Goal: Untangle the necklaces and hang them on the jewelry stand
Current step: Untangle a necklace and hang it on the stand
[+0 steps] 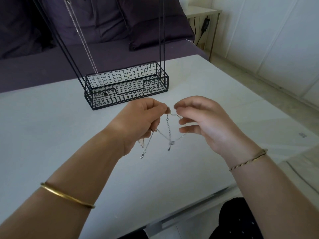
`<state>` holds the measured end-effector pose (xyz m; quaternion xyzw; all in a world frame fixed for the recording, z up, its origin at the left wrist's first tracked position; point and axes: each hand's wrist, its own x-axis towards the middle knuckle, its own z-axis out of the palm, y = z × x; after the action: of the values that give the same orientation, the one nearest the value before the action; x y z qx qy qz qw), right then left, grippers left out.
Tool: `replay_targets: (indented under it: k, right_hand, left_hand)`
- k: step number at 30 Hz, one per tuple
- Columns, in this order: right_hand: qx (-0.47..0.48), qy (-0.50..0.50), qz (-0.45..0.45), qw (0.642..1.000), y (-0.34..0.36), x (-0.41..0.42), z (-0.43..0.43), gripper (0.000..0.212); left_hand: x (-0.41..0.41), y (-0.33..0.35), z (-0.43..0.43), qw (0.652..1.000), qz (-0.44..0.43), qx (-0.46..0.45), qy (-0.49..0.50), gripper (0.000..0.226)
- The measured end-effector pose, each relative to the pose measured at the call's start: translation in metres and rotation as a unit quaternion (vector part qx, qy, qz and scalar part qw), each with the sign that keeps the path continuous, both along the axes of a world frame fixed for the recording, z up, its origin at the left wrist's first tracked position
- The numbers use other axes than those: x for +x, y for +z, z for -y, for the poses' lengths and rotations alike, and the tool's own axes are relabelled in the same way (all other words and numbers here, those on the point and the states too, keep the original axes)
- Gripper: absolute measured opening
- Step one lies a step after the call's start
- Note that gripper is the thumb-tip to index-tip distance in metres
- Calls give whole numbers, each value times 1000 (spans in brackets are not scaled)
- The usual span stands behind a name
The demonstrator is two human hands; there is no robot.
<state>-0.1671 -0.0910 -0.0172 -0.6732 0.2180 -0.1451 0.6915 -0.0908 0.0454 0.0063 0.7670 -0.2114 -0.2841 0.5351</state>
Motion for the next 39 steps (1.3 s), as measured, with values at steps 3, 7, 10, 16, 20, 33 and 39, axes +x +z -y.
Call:
replay_targets:
  k: [3,7,10,16,20,33,39]
  right_hand:
    - [-88,5,40,995,1,0,-2,13]
    - [-142,11,97,985,4,-2,-2,10]
    - [-218,19,90,971,3,-2,-5,13]
    - [-325,-12,66,943,-3,3,-6,8]
    - [-293,-1,79,953,-2,0,-1,9]
    - [-253,33,102,962,-1,1,-1,16]
    - [-278,9,115,953,-2,2,-1,25]
  left_hand:
    - [0,-1,1,1000,11,2,0,18]
    - [0,-1,2,1000,22,10,6,17]
    - [0,0,2,1000,18,6,12,18]
    - [0,0,1,1000,4,-6,19,14]
    - [2,1,-1,1000,8,-2,28,10]
    - [-1,2,3,998,35,-10,42,7]
    - [-2,2,4,999,35,-4,40,10]
